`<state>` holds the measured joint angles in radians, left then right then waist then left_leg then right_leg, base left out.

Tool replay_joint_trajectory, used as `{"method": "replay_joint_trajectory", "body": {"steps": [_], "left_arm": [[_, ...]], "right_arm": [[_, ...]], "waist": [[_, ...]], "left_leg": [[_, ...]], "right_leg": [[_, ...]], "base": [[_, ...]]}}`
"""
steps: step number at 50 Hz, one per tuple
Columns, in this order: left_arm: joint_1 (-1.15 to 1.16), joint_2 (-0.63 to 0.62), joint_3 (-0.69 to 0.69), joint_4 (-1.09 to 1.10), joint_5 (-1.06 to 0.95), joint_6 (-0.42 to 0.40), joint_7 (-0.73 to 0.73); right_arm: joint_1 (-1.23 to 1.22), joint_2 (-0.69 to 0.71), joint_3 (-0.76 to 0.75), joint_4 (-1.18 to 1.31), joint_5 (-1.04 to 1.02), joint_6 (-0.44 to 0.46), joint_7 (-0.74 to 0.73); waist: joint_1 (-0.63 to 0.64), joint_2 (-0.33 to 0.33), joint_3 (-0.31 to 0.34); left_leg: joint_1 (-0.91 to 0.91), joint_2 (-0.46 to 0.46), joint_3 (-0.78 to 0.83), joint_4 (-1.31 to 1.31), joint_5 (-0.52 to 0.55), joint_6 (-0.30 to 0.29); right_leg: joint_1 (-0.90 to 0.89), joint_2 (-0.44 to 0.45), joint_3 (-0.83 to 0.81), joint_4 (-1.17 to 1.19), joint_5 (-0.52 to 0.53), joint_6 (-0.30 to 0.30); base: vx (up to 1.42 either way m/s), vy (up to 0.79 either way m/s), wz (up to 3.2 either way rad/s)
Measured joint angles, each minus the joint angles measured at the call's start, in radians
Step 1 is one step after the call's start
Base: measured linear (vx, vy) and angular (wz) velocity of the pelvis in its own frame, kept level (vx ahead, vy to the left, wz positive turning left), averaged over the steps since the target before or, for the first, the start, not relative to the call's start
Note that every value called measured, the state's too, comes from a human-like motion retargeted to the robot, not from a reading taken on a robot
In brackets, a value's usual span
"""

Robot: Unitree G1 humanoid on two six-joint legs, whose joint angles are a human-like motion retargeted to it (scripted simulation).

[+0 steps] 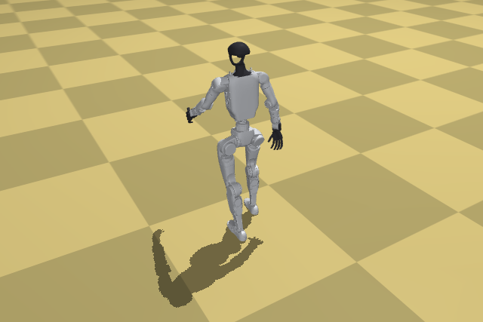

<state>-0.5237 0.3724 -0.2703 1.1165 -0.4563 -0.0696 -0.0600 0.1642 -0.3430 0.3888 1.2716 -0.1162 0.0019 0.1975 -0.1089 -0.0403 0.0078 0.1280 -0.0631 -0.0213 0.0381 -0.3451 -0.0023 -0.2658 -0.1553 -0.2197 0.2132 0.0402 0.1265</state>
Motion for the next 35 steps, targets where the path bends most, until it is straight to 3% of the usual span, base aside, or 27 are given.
{"method": "replay_joint_trajectory", "body": {"steps": [3, 4, 7, 10, 14, 17, 20, 23, 26, 31, 35], "left_arm": [[-0.062, 0.001, -0.01, -0.057, -0.01, 0.013, 0.044], [-0.071, 0.007, -0.018, -0.076, -0.005, 0.01, 0.044], [-0.074, 0.015, -0.046, -0.122, 0.005, -0.003, 0.029], [-0.037, 0.004, -0.075, -0.146, 0.01, -0.004, 0.02], [0.071, -0.023, -0.114, -0.133, 0.039, 0.033, -0.003], [0.178, -0.052, -0.131, -0.095, 0.098, 0.068, -0.023], [0.271, -0.08, -0.119, -0.037, 0.145, 0.084, -0.02], [0.352, -0.085, -0.086, 0.027, 0.131, 0.081, 0.01], [0.414, -0.078, -0.028, 0.093, 0.055, 0.069, 0.061], [0.525, -0.047, 0.116, 0.184, -0.026, 0.057, 0.132], [0.604, -0.01, 0.2, 0.229, -0.035, 0.065, 0.14]], "right_arm": [[-0.036, 0.014, 0.021, 0.012, -0.058, 0.087, -0.004], [-0.048, 0.024, 0.018, 0.013, -0.074, 0.097, 0.001], [-0.086, 0.042, 0.006, 0.012, -0.087, 0.102, -0.004], [-0.125, 0.047, 0.001, 0.015, -0.055, 0.105, -0.048], [-0.167, 0.058, -0.012, 0.018, 0.015, 0.115, -0.117], [-0.192, 0.059, -0.026, 0.011, 0.08, 0.11, -0.161], [-0.243, 0.042, -0.034, 0.002, 0.121, 0.098, -0.191], [-0.309, 0.014, -0.02, -0.004, 0.116, 0.096, -0.194], [-0.398, -0.033, 0.005, 0.009, 0.067, 0.1, -0.189], [-0.516, -0.119, -0.005, 0.056, -0.07, 0.095, -0.216], [-0.589, -0.162, -0.025, 0.109, -0.14, 0.1, -0.207]], "waist": [[-0.023, -0.035, 0.048], [-0.016, -0.033, 0.063], [0.017, -0.017, 0.09], [0.048, -0.023, 0.098], [0.097, -0.062, 0.1], [0.111, -0.1, 0.064], [0.131, -0.126, 0.019], [0.205, -0.141, 0.007], [0.308, -0.144, 0.01], [0.432, -0.091, 0.015], [0.468, -0.077, -0.01]], "left_leg": [[0.089, -0.034, -0.037, -0.009, -0.035, -0.016], [0.12, -0.007, -0.035, -0.011, -0.049, -0.039], [0.189, 0.071, -0.031, -0.004, -0.076, -0.094], [0.221, 0.07, -0.066, 0.05, -0.06, -0.087], [0.16, -0.004, -0.108, 0.301, 0.012, -0.006], [-0.032, -0.074, -0.083, 0.622, 0.037, 0.087], [-0.237, -0.095, 0.005, 0.821, 0.011, 0.172], [-0.33, -0.075, 0.104, 0.785, -0.051, 0.201], [-0.338, -0.053, 0.198, 0.551, -0.049, 0.162], [-0.255, -0.009, 0.356, 0.103, 0.105, 0.034], [-0.23, -0.009, 0.398, -0.006, 0.16, 0.017]], "right_leg": [[0.034, -0.026, 0.068, -0.28, 0.074, 0.121], [0.024, 0.005, 0.098, -0.3, 0.067, 0.135], [0.002, 0.099, 0.174, -0.3, 0.064, 0.135], [0.043, 0.105, 0.195, -0.3, 0.132, 0.135], [0.136, 0.029, 0.19, -0.287, 0.11, 0.135], [0.149, -0.067, 0.161, -0.247, 0.036, 0.135], [0.135, -0.134, 0.114, -0.234, 0.004, 0.135], [0.13, -0.139, 0.09, -0.235, -0.011, 0.135], [0.122, -0.116, 0.09, -0.235, -0.028, 0.135], [0.168, -0.053, 0.045, -0.229, -0.085, 0.135], [0.209, -0.035, -0.028, -0.231, -0.133, 0.135]], "base": [[0.64, -0.21, 0.6], [0.66, -0.51, 0.01], [0.65, -0.53, -0.11], [0.64, -0.27, 0.07], [0.61, -0.08, 0.25], [0.48, 0.01, 1.04], [0.39, -0.07, 1.16], [0.33, -0.16, 0.46], [0.29, -0.15, -0.06], [0.28, -0.02, 0.18], [0.26, 0.01, 0.84]]}}
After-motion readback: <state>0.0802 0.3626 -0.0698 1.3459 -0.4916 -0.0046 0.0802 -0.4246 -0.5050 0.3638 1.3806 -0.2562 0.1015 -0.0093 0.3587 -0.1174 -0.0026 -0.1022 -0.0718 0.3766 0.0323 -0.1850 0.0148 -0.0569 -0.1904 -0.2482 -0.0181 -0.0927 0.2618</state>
